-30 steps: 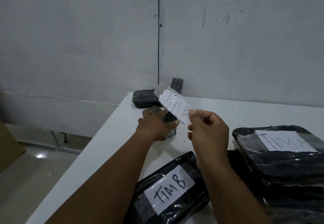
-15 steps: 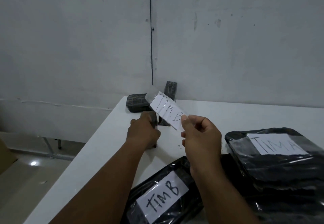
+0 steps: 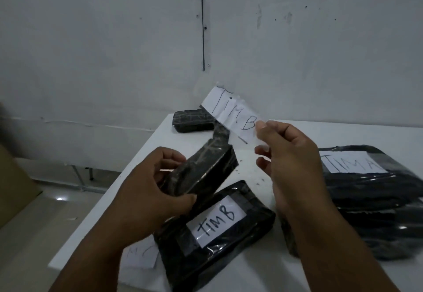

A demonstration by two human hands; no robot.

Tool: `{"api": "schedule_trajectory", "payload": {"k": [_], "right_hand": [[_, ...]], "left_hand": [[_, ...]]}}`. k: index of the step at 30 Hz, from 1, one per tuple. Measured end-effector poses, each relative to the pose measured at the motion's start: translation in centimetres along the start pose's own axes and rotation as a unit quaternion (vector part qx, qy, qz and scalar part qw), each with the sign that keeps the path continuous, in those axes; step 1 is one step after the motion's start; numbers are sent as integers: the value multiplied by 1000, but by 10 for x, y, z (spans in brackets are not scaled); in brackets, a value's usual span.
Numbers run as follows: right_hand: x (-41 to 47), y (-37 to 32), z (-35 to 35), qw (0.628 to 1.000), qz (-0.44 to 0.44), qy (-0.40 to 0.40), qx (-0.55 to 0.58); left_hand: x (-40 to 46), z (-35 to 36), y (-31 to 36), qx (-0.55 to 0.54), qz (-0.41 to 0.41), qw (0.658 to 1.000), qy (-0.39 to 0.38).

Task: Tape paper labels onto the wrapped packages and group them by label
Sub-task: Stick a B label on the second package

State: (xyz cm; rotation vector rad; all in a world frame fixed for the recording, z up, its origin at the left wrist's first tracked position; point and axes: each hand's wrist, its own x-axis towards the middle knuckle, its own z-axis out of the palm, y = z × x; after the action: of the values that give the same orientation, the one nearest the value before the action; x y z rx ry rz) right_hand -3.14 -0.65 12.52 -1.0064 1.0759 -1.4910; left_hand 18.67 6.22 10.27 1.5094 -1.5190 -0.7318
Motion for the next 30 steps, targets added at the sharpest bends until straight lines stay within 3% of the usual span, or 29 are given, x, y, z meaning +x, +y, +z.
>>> {"api": "schedule_trajectory", "payload": {"k": [6, 11, 17, 20, 23, 25, 30], "right_hand": [[-19, -8, -15, 994, 38, -102, -22], [-29, -10, -23, 971, 113, -200, -70], [-32, -4, -27, 954, 152, -223, -133], [-32, -2, -29, 952, 160, -223, -137], [-31, -1, -30, 951, 161, -219, -149], [-30, 0, -30, 948, 163, -220, -161], [-29, 4, -27, 945, 171, -215, -178]], "left_hand": [[-44, 10, -13, 1, 26, 999, -48], [-47, 10, -23, -14, -10, 995, -100], [-52, 6, -31, 47, -35, 995, -87], [-58, 3, -31, -2, -7, 999, -47], [-65, 7, -22, -51, 6, 997, 50], [-66, 10, -14, -48, -15, 993, 109], [-65, 12, -10, -16, -54, 986, 158]]}}
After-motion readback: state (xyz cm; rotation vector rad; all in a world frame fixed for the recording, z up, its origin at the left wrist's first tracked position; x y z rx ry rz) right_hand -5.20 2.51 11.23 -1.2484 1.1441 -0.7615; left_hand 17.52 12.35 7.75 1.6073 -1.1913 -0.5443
